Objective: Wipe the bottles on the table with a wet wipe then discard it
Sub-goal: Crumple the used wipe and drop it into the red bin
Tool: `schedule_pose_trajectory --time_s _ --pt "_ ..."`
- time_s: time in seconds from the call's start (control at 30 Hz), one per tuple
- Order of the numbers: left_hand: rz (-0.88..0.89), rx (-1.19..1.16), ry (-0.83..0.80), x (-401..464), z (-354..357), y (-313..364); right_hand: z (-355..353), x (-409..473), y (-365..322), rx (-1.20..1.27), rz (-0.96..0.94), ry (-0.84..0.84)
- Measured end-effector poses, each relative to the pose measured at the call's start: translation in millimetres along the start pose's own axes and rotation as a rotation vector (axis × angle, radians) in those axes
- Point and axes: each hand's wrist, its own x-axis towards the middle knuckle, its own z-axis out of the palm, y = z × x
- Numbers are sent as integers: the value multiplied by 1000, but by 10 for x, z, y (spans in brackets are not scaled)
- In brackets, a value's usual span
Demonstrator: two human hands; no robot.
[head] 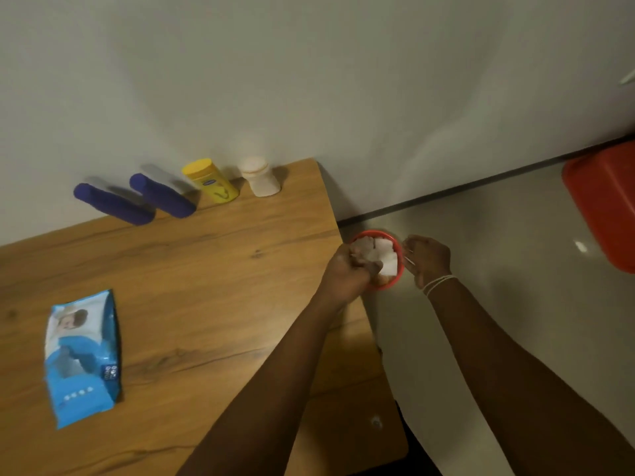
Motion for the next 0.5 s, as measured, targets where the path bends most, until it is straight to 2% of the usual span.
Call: schedule_pose_trajectory --time_s 0.1,0.17,0.23,0.37,0.5 --pt "74 -118 73 -187 -511 60 514 -489 -2 -102 -255 8" --pt "111 -154 162 -359 -972 101 910 -894 124 -185 -383 -94" --pt "128 -226 245 -584 -1519 46 1354 -1293 370 -321 -427 -224" --pt "148 -250 420 -1107 -2640 -362 2220 -1943 1119 -403 -293 -408" --pt "89 -295 696 -1630 -3808 -1048 3012 -2497 2021 -597 -163 -537"
